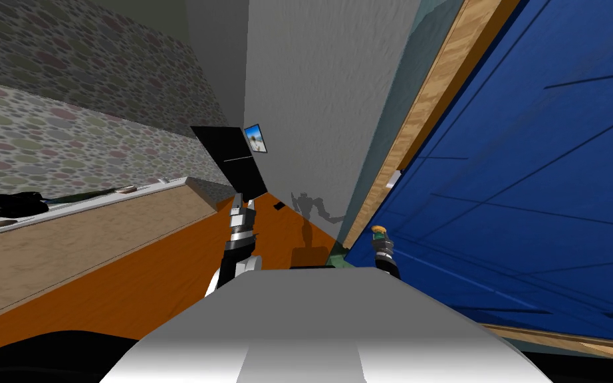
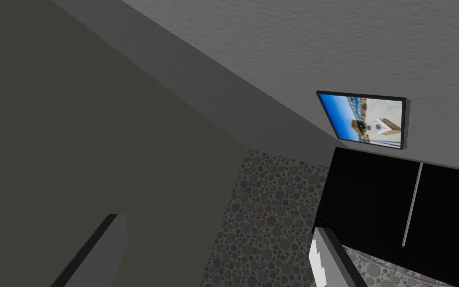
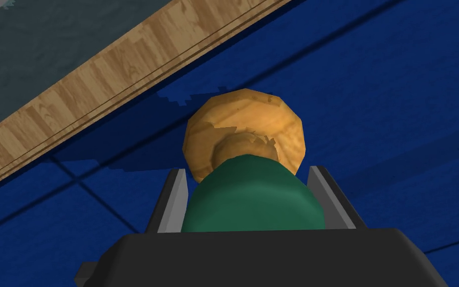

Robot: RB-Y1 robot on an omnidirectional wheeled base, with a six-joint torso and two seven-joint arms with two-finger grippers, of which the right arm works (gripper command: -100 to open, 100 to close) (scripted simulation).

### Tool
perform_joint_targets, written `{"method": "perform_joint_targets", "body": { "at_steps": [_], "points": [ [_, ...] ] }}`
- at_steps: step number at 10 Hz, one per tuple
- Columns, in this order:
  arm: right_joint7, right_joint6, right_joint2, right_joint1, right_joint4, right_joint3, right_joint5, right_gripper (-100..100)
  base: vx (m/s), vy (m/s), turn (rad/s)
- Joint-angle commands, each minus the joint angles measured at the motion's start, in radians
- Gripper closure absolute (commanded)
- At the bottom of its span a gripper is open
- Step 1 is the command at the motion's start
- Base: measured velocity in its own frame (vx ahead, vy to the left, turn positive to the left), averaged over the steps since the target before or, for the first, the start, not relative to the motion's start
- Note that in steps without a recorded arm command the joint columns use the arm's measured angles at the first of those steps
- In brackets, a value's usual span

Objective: Pull the door open

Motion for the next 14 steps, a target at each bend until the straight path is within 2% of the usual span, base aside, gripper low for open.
{"method": "perform_joint_targets", "body": {
  "at_steps": [1,2,3,4,7,8,12,13,14],
  "points": [
    [-0.029,-0.002,0.000,-0.001,-0.002,0.000,-0.006,100,-0.032,-0.001,0.041],
    [-0.068,-0.003,-0.002,0.000,-0.002,0.001,-0.018,100,-0.037,-0.003,0.083],
    [-0.070,-0.003,-0.002,0.000,-0.002,0.001,-0.018,100,-0.040,-0.002,0.050],
    [-0.110,-0.003,-0.003,0.001,-0.002,0.001,-0.030,100,-0.047,0.003,0.081],
    [-0.186,-0.005,-0.007,0.004,-0.001,0.002,-0.053,100,-0.057,-0.005,0.088],
    [-0.194,-0.005,-0.007,0.004,-0.001,0.002,-0.053,100,-0.039,0.004,0.047],
    [-0.309,-0.006,-0.011,0.006,0.000,0.003,-0.085,100,-0.048,-0.001,0.078],
    [-0.315,-0.006,-0.011,0.006,0.000,0.003,-0.085,100,-0.032,0.000,0.039],
    [-0.354,-0.007,-0.013,0.007,0.000,0.003,-0.096,100,-0.039,0.003,0.075]
  ]
}}
